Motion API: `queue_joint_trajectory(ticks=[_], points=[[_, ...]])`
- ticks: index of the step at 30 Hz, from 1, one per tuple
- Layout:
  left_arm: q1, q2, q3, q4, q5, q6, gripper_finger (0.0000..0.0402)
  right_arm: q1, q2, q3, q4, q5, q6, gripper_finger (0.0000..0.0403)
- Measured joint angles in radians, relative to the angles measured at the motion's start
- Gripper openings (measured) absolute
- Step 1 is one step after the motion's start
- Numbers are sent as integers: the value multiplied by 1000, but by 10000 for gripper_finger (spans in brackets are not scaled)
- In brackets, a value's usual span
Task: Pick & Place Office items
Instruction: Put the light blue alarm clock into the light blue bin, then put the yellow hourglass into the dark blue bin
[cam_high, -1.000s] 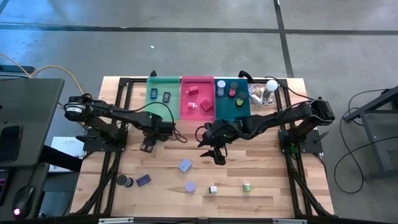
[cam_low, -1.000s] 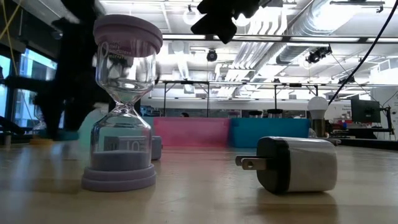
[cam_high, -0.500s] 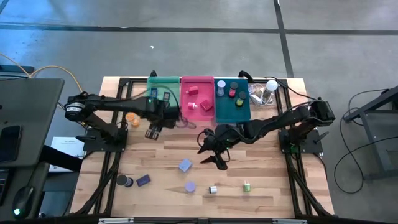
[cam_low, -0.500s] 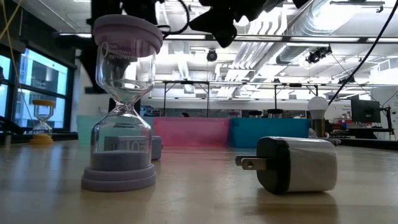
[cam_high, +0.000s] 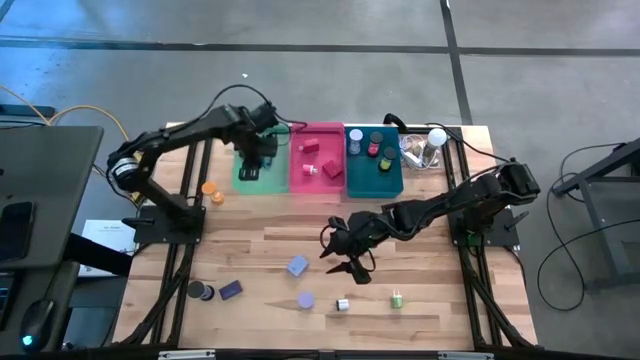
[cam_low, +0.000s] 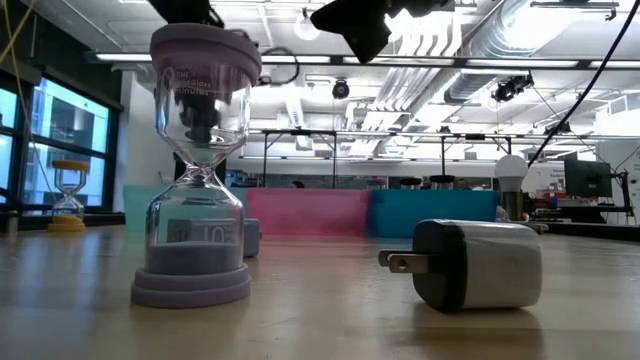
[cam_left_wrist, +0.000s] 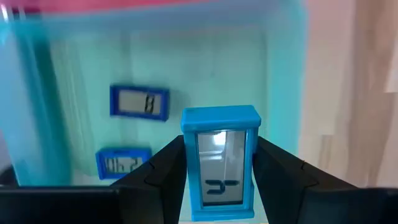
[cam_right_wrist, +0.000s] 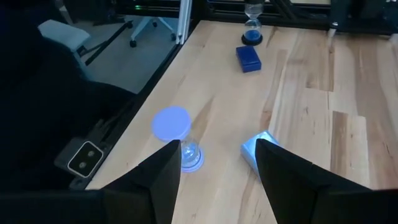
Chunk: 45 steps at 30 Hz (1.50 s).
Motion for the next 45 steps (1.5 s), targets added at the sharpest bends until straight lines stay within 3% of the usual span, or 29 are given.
queue_joint_trajectory(ticks=[6, 17, 28, 39, 45], points=[[60, 87, -3, 2, 100, 26, 155, 8, 0, 0, -6, -1, -12, 195], [53, 229, -3, 19, 100, -6, 156, 8, 0, 0, -23, -1, -12, 195], [52, 232, -6, 44, 102, -92, 156, 8, 0, 0, -38, -2, -31, 195], [51, 232, -7, 45, 143, -122, 222, 8, 0, 0, -38, -2, -31, 195], [51, 222, -7, 34, 119, -125, 232, 8, 0, 0, -38, -2, -31, 195]])
